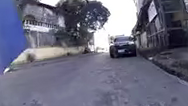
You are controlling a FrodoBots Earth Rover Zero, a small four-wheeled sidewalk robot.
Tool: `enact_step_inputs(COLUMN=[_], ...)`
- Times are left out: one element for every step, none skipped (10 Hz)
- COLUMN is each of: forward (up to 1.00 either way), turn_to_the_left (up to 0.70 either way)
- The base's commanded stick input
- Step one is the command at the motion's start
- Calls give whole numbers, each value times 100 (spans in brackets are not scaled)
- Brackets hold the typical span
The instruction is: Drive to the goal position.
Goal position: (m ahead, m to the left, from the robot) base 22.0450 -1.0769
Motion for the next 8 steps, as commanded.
enact_step_inputs(forward=[97, 97, 97, 97, 97, 97, 97, 97], turn_to_the_left=[-1, -1, -1, -1, -1, -1, -1, -1])
